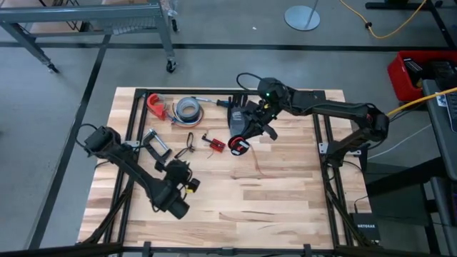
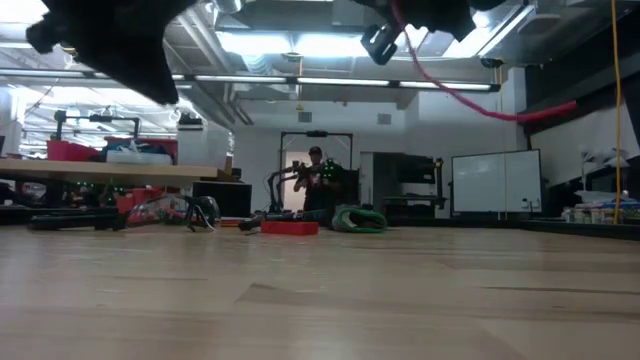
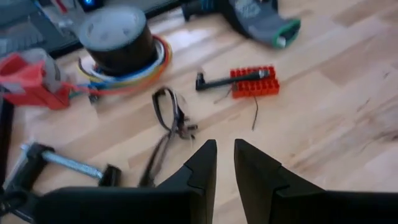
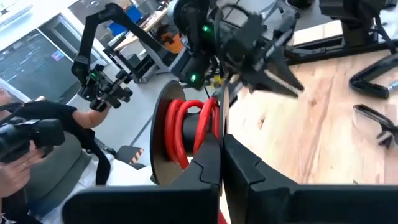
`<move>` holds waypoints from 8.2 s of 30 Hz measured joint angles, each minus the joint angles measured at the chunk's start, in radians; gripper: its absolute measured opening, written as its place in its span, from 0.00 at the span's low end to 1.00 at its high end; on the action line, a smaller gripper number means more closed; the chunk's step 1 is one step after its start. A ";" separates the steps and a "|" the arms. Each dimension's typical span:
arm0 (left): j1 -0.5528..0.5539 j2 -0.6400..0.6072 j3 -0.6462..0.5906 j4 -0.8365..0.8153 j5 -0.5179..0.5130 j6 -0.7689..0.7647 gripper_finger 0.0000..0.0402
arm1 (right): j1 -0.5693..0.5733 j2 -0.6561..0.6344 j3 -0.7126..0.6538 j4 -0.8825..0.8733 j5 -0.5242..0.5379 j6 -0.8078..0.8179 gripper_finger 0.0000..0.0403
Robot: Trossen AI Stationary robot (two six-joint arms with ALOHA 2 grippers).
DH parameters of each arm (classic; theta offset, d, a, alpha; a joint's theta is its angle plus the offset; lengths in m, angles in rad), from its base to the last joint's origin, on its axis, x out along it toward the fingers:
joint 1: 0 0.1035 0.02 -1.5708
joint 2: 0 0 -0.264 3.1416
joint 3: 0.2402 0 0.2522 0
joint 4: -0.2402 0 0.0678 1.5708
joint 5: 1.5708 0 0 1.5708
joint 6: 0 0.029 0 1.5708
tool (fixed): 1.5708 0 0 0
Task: Coil cords
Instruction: Coil the orange wire into the black spool
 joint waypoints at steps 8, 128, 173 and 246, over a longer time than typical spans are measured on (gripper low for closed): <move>-0.021 -0.095 0.000 -0.047 -0.120 0.058 0.12 | 0.000 -0.094 0.000 -0.155 0.022 -0.053 0.01; 0.454 -0.108 -0.438 1.993 0.416 1.418 0.21 | 0.052 -0.260 -0.409 0.824 0.471 0.008 0.01; 0.446 -0.109 -0.437 1.994 0.446 1.411 0.20 | 0.053 -0.260 -0.409 0.791 0.515 0.004 0.01; 0.430 -0.250 -0.437 1.652 0.378 1.281 0.00 | 0.053 -0.261 -0.409 0.420 0.443 -0.085 0.01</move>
